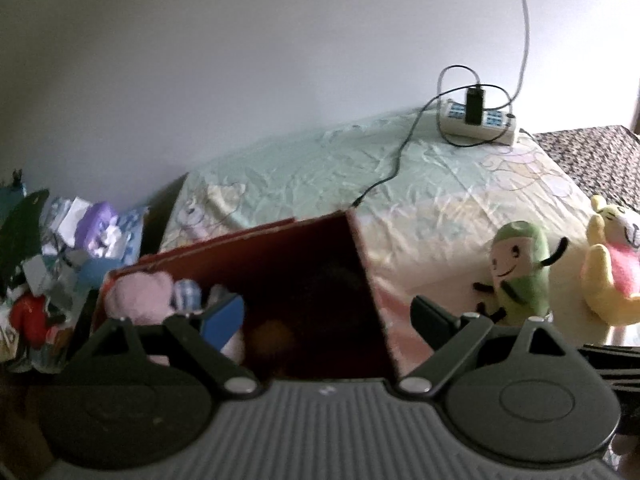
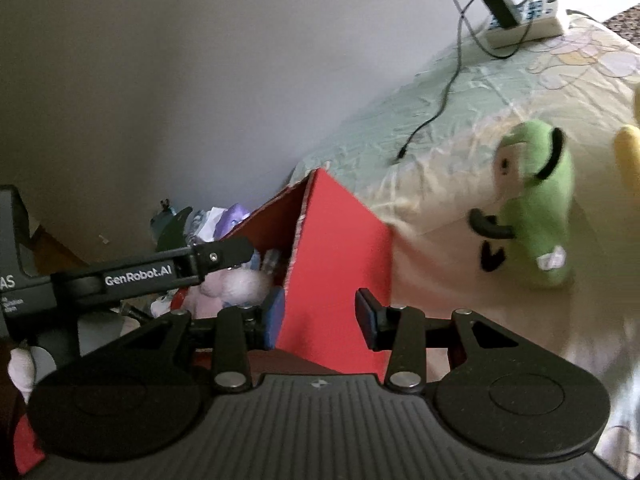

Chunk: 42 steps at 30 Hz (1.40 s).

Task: Organize objects
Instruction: 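Withdraw the right gripper from the box toward the yellow tiger plush, then grasp the yellow tiger plush in a pink shirt with the right gripper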

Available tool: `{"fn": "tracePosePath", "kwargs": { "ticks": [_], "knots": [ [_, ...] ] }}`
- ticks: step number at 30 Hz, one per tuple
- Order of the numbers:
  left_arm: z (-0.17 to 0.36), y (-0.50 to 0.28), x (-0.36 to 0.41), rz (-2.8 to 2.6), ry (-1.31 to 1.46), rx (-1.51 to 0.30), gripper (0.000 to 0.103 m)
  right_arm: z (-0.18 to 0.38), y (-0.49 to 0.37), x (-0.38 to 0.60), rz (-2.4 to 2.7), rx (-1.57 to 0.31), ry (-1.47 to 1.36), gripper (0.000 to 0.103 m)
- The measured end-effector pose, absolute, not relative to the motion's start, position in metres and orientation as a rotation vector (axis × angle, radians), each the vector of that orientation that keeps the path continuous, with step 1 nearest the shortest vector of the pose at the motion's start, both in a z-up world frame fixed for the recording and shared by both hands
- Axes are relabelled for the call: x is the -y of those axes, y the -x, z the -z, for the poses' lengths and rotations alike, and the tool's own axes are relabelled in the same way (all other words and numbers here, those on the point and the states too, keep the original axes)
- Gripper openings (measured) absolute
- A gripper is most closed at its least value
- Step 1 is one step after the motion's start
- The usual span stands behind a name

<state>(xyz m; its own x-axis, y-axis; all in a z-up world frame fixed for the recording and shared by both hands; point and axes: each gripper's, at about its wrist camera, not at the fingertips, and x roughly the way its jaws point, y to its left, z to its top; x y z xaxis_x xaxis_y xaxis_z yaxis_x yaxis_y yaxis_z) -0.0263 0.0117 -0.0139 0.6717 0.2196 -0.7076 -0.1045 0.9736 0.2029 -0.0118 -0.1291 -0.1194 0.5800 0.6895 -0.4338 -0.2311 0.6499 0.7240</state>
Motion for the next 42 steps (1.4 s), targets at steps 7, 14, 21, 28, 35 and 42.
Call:
{"fn": "tracePosePath", "kwargs": {
  "ticks": [7, 14, 21, 28, 35, 42],
  "knots": [
    [0.015, 0.015, 0.032, -0.084, -0.187, -0.812, 0.092, 0.13, 0.015, 0.16, -0.514, -0.789, -0.705, 0.044],
    [0.033, 0.007, 0.077, 0.044, -0.209, -0.843, 0.092, 0.146, 0.028, 0.203, -0.398, -0.796, -0.757, 0.045],
    [0.059, -0.005, 0.12, 0.233, -0.166, -0.913, 0.092, 0.161, 0.05, 0.255, -0.243, -0.802, -0.802, 0.048],
    [0.071, -0.017, 0.16, 0.412, -0.153, -0.902, 0.091, 0.176, 0.075, 0.312, -0.068, -0.769, -0.889, 0.05],
    [0.08, -0.043, 0.183, 0.523, -0.113, -0.909, 0.092, 0.178, 0.07, 0.345, 0.026, -0.696, -0.972, 0.053],
    [0.097, -0.067, 0.192, 0.536, -0.081, -0.96, 0.092, 0.185, 0.056, 0.353, 0.069, -0.667, -1.007, 0.057]
  ]
}}
